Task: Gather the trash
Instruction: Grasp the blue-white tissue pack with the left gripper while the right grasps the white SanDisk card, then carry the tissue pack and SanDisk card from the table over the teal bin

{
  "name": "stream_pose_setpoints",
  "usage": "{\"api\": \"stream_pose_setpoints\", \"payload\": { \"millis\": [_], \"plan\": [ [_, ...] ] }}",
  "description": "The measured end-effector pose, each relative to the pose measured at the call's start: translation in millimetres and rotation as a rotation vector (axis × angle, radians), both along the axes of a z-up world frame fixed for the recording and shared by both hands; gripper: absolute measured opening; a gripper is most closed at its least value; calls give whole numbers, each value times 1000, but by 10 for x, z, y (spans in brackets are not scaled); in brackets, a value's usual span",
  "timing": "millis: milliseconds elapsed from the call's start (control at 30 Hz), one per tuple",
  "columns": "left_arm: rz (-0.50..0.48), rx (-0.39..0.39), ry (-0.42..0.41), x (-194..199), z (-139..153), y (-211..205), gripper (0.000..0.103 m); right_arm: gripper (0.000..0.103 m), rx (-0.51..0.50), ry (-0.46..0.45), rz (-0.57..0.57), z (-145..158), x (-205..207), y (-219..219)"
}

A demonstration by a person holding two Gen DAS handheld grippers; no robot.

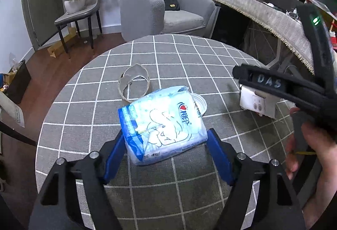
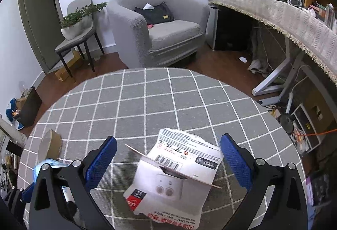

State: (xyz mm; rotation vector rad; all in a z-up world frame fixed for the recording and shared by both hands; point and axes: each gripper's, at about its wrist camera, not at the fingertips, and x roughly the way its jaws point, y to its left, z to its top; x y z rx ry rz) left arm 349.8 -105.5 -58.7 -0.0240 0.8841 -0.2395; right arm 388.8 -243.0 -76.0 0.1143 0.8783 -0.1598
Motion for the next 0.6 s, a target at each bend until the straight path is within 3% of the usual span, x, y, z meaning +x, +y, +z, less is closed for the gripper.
{"api": "stream_pose_setpoints", "payload": {
  "millis": [100,167,600],
  "plan": [
    [-8,-6,-13,-35,45,-4,77,91,-14,7,-13,-30,19,-28],
    [-15,-11,-18,-61,70,-17,77,73,8,9,-10,-43,16,-41],
    [-65,-54,-71,-315,246,99,77,73,29,-68,15,149,-159,57]
  ]
}}
